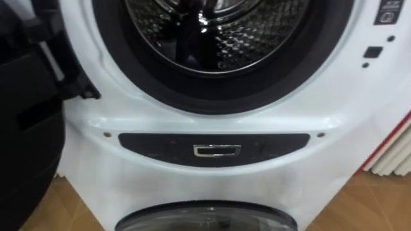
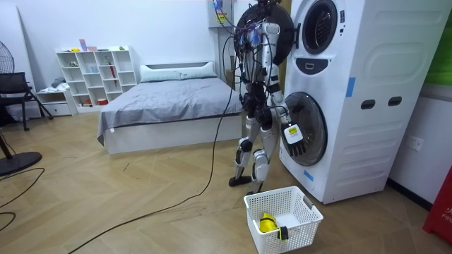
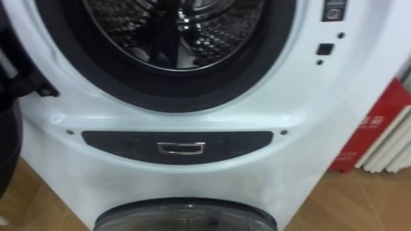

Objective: Pick clothes from washing machine

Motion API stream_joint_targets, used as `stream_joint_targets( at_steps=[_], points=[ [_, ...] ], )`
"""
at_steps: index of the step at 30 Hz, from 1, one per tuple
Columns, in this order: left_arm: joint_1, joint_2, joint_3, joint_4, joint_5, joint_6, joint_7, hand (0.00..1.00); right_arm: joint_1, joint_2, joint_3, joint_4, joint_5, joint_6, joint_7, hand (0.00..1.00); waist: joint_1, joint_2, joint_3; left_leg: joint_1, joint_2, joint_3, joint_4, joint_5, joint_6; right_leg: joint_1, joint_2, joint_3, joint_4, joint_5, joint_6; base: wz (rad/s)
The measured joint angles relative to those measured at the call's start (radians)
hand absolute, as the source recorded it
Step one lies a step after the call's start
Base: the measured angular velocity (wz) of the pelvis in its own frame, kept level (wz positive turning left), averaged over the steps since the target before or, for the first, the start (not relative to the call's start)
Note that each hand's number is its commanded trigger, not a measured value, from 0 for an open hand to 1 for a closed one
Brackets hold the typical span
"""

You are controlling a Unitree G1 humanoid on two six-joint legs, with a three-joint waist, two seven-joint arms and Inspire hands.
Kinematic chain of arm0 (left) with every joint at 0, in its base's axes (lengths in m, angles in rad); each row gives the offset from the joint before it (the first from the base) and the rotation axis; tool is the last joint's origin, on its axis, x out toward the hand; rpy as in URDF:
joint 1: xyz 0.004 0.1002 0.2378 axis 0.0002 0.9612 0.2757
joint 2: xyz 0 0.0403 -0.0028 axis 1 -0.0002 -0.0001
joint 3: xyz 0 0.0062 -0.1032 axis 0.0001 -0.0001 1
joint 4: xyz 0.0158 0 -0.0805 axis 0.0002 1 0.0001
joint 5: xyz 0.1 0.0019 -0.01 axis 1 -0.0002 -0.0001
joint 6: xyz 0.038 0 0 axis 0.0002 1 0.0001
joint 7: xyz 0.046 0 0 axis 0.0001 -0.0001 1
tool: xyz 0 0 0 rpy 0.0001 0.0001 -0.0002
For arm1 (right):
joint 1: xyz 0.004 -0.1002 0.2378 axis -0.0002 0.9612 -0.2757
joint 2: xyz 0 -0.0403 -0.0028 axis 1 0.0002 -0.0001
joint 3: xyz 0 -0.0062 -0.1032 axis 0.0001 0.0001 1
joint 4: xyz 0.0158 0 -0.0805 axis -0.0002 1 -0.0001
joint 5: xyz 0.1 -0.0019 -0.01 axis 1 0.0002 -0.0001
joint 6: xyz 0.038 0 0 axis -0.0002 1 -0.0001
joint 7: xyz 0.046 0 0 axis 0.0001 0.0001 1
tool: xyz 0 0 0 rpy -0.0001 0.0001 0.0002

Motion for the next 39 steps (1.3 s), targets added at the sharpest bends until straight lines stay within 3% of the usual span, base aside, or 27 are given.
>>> stream_joint_targets(
  at_steps=[5,10,15,22,25,28,29,30,31,33,35,37,39],
  points=[
    [0.002,0.000,0.013,0.020,0.001,0.002,-0.002,0.00,-0.005,0.003,0.000,-0.001,-0.071,0.009,0.020,0.00,0.005,0.002,0.0003,0.003,0.000,-0.021,0.000,0.000,0.000,0.013,0.000,-0.010,-0.008,0.000,0.000,0.11],
    [0.010,0.000,0.013,0.020,0.019,0.003,-0.011,0.00,0.005,0.003,0.000,0.012,-0.076,0.008,0.020,0.00,0.004,0.006,0.0060,0.014,0.001,-0.026,0.000,0.000,0.000,0.025,0.001,-0.008,-0.008,-0.002,-0.001,0.02],
    [0.015,0.000,0.015,0.018,0.019,0.000,-0.008,0.00,0.016,0.003,-0.001,0.011,-0.060,0.002,0.023,0.00,-0.001,0.004,0.0058,0.018,0.003,-0.029,-0.001,-0.001,-0.002,0.029,0.001,-0.015,-0.004,-0.004,-0.003,0.02],
    [0.023,-0.001,0.040,0.017,0.089,0.000,0.022,0.00,0.018,0.009,-0.001,0.008,-0.058,-0.003,0.022,0.00,0.008,0.007,0.0029,0.009,0.026,-0.028,0.052,-0.045,-0.014,0.023,0.022,-0.009,0.017,-0.017,-0.014,-0.03],
    [0.043,0.004,0.038,-0.003,0.117,0.002,0.016,0.00,0.013,0.010,0.000,-0.003,-0.092,-0.003,0.032,0.00,0.030,0.001,-0.0021,-0.086,0.053,-0.030,0.267,-0.072,-0.039,-0.001,0.037,-0.009,0.052,-0.028,-0.038,-0.31],
    [0.045,-0.005,0.040,-0.006,0.120,0.006,-0.010,0.00,0.003,0.004,-0.013,-0.004,-0.132,-0.003,0.035,0.00,0.027,0.009,-0.0080,-0.130,0.065,-0.083,0.369,-0.078,-0.046,-0.003,0.043,-0.011,0.044,-0.022,-0.057,-0.33],
    [0.045,-0.012,0.041,-0.017,0.120,0.011,-0.025,0.00,-0.003,-0.006,-0.017,-0.003,-0.145,-0.004,0.040,0.00,0.031,0.030,-0.0034,-0.147,0.094,-0.088,0.469,-0.095,-0.055,-0.007,0.053,-0.051,0.050,-0.023,-0.072,-0.76],
    [0.047,-0.020,0.041,-0.016,0.119,0.026,-0.045,0.00,-0.015,-0.013,-0.020,-0.004,-0.156,-0.004,0.041,0.00,0.027,0.050,-0.0038,-0.151,0.122,-0.093,0.604,-0.095,-0.061,-0.014,0.066,-0.084,0.063,-0.025,-0.084,-0.79],
    [0.038,-0.022,0.040,-0.017,0.119,0.034,-0.067,0.00,-0.022,-0.018,-0.020,-0.005,-0.158,-0.005,0.037,0.00,-0.002,0.073,-0.0081,-0.146,0.136,-0.115,0.712,-0.092,-0.071,-0.017,0.079,-0.117,0.064,-0.024,-0.092,-0.44],
    [-0.015,-0.016,0.039,-0.021,0.119,0.033,-0.080,0.00,-0.016,-0.019,-0.027,-0.007,-0.160,-0.003,0.029,0.00,-0.042,0.078,-0.0068,-0.107,0.139,-0.132,0.751,-0.079,-0.094,-0.047,0.075,-0.154,0.090,-0.026,-0.096,0.18],
    [-0.078,-0.015,0.021,-0.022,0.118,0.029,-0.083,0.00,-0.015,-0.019,-0.047,-0.007,-0.150,-0.005,0.021,0.00,-0.067,0.085,-0.0050,-0.043,0.135,-0.159,0.696,-0.077,-0.099,-0.091,0.073,-0.182,0.114,-0.023,-0.102,0.31],
    [-0.150,-0.015,-0.008,-0.022,0.118,0.021,-0.093,0.00,-0.030,-0.014,-0.060,-0.007,-0.117,-0.013,0.019,0.00,-0.081,0.098,-0.0065,0.033,0.133,-0.185,0.561,-0.083,-0.109,-0.145,0.068,-0.208,0.149,-0.015,-0.107,0.32],
    [-0.209,-0.016,-0.063,-0.030,0.107,0.020,-0.104,0.00,-0.065,-0.013,-0.061,-0.003,-0.106,-0.012,0.019,0.00,-0.081,0.102,-0.0022,0.124,0.144,-0.187,0.327,-0.107,-0.120,-0.227,0.066,-0.227,0.178,0.019,-0.110,0.14]
  ],
)
